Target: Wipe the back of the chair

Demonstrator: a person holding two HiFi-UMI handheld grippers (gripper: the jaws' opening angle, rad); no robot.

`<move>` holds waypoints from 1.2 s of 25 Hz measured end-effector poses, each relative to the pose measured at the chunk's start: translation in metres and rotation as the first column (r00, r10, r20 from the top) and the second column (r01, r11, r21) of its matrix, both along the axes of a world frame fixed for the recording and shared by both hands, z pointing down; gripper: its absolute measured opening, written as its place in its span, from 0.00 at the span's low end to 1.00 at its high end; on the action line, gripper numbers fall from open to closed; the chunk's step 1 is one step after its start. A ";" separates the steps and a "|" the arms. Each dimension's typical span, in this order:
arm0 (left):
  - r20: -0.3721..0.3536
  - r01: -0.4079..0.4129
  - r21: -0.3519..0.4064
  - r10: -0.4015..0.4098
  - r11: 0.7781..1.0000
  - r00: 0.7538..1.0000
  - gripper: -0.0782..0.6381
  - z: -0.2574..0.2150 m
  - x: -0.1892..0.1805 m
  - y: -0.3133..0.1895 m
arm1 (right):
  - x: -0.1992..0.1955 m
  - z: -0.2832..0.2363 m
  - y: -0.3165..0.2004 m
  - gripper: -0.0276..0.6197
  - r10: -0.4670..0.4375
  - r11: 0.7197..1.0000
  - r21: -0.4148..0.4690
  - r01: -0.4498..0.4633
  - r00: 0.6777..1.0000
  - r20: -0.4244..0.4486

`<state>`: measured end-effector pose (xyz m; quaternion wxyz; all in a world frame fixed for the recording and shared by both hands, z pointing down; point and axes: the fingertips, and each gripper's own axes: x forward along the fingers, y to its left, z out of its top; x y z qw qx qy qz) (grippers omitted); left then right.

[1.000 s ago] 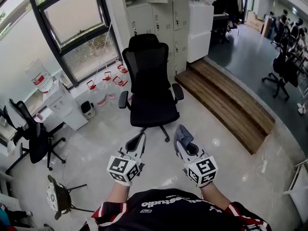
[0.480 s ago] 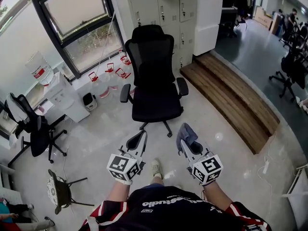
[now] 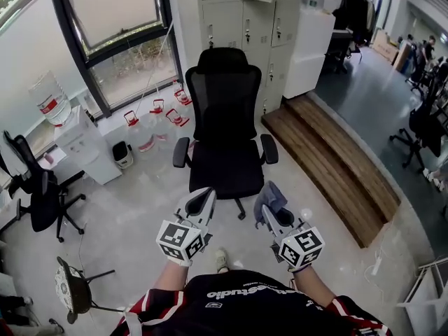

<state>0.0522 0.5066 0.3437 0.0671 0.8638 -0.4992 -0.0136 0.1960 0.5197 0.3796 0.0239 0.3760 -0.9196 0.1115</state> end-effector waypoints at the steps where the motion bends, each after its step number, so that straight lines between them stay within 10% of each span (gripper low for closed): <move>1: -0.003 0.002 0.005 -0.002 1.000 1.000 0.15 -0.003 -0.009 -0.012 | -0.009 -0.003 -0.014 0.14 -0.001 1.000 0.007 0.001 1.000 -0.006; 14: -0.038 -0.009 0.005 0.009 1.000 0.999 0.15 -0.006 -0.095 -0.123 | -0.091 -0.021 -0.128 0.14 0.056 0.995 0.089 -0.054 0.998 -0.019; 30: -0.017 0.019 -0.031 -0.020 0.999 1.000 0.15 0.004 -0.094 -0.263 | -0.095 0.004 -0.267 0.14 -0.040 0.999 -0.005 0.040 0.999 0.010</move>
